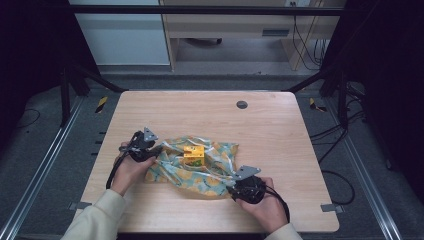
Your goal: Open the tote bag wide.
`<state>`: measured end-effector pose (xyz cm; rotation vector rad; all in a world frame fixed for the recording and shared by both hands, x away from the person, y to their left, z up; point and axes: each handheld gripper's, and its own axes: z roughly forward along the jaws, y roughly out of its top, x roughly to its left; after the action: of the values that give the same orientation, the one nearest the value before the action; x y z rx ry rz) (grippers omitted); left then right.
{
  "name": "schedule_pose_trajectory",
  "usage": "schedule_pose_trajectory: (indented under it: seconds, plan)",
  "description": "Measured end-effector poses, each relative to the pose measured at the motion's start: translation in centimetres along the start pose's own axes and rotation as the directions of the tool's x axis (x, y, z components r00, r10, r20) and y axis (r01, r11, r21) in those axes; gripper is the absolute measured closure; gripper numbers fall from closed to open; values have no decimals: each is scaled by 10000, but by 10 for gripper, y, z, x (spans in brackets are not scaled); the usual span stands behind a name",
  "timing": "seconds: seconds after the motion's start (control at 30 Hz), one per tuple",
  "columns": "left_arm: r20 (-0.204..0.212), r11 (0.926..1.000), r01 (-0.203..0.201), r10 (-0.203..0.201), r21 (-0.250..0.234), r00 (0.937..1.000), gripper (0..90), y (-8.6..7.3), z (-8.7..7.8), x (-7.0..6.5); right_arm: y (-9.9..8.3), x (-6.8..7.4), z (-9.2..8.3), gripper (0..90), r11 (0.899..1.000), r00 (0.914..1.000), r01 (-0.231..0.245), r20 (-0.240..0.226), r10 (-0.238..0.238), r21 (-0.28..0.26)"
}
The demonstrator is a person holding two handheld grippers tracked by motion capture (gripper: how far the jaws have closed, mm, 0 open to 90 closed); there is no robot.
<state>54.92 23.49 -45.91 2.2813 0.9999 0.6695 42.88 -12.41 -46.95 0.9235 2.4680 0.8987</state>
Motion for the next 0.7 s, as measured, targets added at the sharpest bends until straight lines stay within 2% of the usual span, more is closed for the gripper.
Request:
schedule_pose_trajectory:
  seconds: [0.03,0.17,0.3,0.37,0.4,0.47,0.57,0.6,0.63,0.7]
  plan:
    - [-40,9996,23,-24,-296,10000,542,2,-6,0,2,1,-3,437,9998,10000,-15,47,16,-203]
    - [93,9955,5,4,-949,10000,480,9,-28,-2,12,5,-16,313,9920,9995,-253,161,274,-1233]
    - [380,9874,120,-61,-1577,9993,411,16,-50,-3,17,2,-26,224,9810,9971,-513,462,610,-1873]
    - [520,9826,321,-229,-1829,9984,382,17,-57,-3,17,-4,-31,191,9749,9928,-727,782,909,-2106]
    - [636,9794,469,-350,-1962,9974,357,14,-64,-3,15,-11,-34,170,9705,9876,-998,973,1236,-2196]
    - [591,9798,410,-300,-1955,9978,343,11,-68,-3,14,-14,-35,164,9678,9847,-1128,1050,1392,-2251]
    - [595,9790,489,-378,-1981,9975,304,4,-75,-2,6,-31,-40,134,9544,9681,-1743,1349,2110,-2424]
    - [580,9796,557,-453,-1932,9973,282,-3,-78,-1,2,-39,-42,121,9468,9573,-2006,1549,2440,-2516]
    - [580,9796,557,-453,-1932,9973,272,-3,-78,-1,2,-39,-42,121,9468,9573,-2006,1549,2440,-2516]
    - [564,9817,588,-493,-1813,9972,256,-11,-80,1,-4,-49,-43,101,9415,9457,-2237,1775,2722,-2519]
